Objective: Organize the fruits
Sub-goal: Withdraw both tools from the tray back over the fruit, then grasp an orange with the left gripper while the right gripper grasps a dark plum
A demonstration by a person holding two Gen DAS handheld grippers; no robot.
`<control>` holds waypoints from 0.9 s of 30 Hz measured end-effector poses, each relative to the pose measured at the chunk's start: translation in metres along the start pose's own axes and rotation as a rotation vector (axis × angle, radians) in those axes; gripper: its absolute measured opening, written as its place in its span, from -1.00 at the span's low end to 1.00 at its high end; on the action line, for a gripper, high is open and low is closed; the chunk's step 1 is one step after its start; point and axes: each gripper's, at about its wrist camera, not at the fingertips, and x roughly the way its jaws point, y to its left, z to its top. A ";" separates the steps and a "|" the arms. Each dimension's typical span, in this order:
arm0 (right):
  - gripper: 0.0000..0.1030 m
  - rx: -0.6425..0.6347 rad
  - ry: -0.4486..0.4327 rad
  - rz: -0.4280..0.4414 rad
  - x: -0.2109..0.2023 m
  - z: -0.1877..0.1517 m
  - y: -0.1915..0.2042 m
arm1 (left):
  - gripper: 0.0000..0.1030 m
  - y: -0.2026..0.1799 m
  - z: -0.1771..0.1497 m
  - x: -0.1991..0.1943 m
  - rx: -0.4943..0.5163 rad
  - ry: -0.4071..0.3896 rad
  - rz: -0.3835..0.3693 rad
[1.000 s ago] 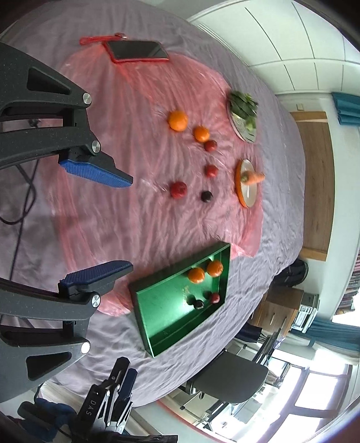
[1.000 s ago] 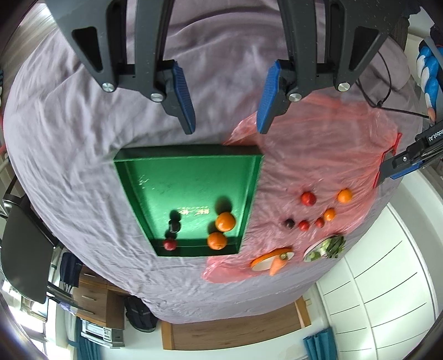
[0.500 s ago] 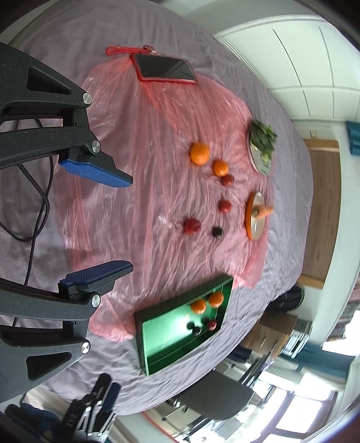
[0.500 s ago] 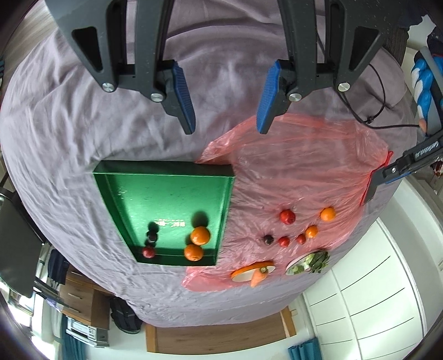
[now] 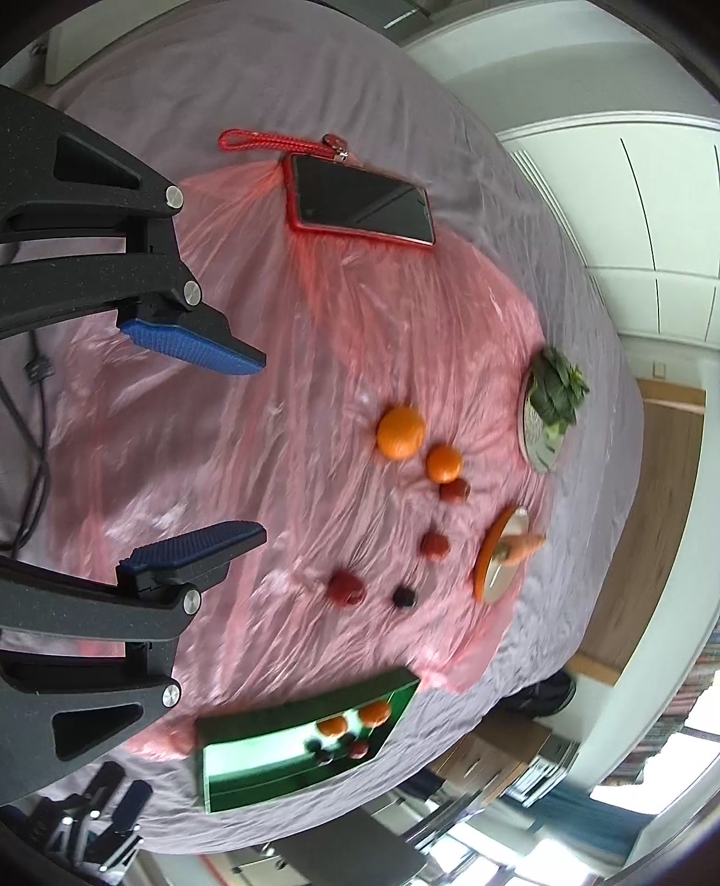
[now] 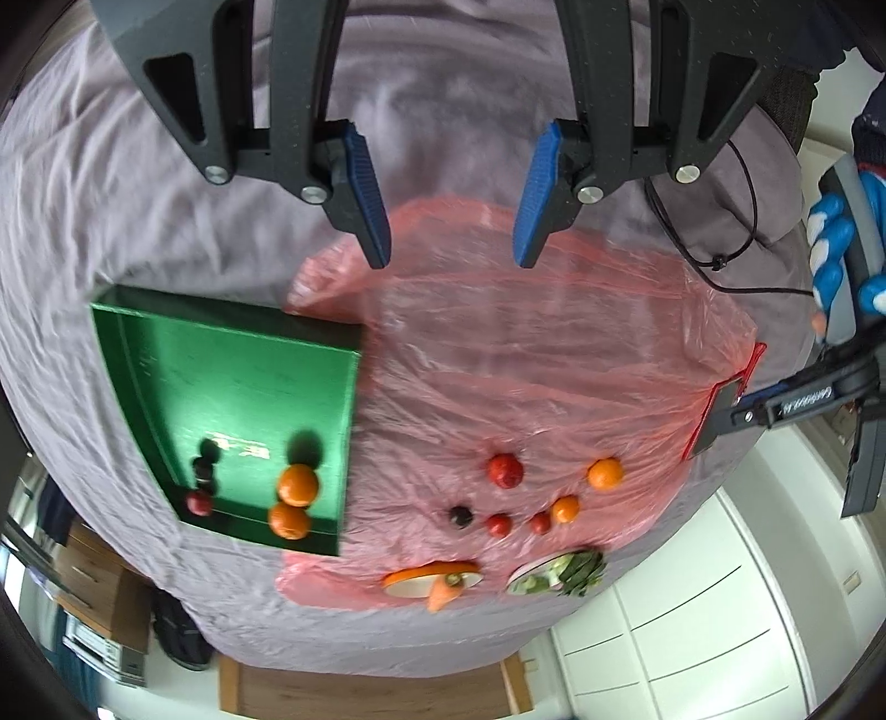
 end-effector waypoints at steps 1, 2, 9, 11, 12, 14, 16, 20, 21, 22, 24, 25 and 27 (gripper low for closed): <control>0.59 -0.007 0.004 0.004 0.003 0.003 0.002 | -0.05 0.003 0.004 0.004 -0.007 0.000 0.004; 0.59 -0.015 0.009 0.009 0.008 0.007 0.005 | -0.05 0.004 0.006 0.007 -0.009 -0.001 0.009; 0.59 -0.053 0.023 0.041 0.034 0.037 0.016 | -0.05 0.007 0.039 0.035 -0.005 -0.003 0.019; 0.59 -0.062 0.025 0.055 0.044 0.051 0.020 | -0.05 0.005 0.051 0.044 0.009 -0.006 0.017; 0.59 -0.067 0.023 0.060 0.048 0.057 0.021 | -0.05 0.003 0.058 0.049 0.016 -0.007 0.015; 0.59 -0.077 0.021 0.069 0.056 0.071 0.024 | -0.05 -0.001 0.071 0.059 0.027 -0.007 0.008; 0.59 -0.086 0.017 0.080 0.065 0.087 0.026 | -0.05 -0.005 0.085 0.072 0.046 -0.001 0.004; 0.59 -0.099 0.006 0.099 0.084 0.117 0.028 | -0.05 -0.013 0.105 0.099 0.085 0.016 0.006; 0.59 -0.101 0.005 0.103 0.090 0.124 0.028 | -0.05 -0.015 0.109 0.105 0.092 0.021 0.007; 0.59 -0.100 0.003 0.106 0.095 0.131 0.027 | -0.05 -0.016 0.113 0.112 0.098 0.025 0.005; 0.59 -0.097 0.000 0.109 0.109 0.146 0.026 | -0.05 -0.018 0.121 0.126 0.114 0.039 0.001; 0.59 -0.095 -0.003 0.109 0.114 0.152 0.025 | -0.05 -0.020 0.125 0.133 0.124 0.045 0.002; 0.59 -0.085 -0.012 0.107 0.126 0.165 0.022 | -0.05 -0.023 0.131 0.144 0.137 0.056 0.001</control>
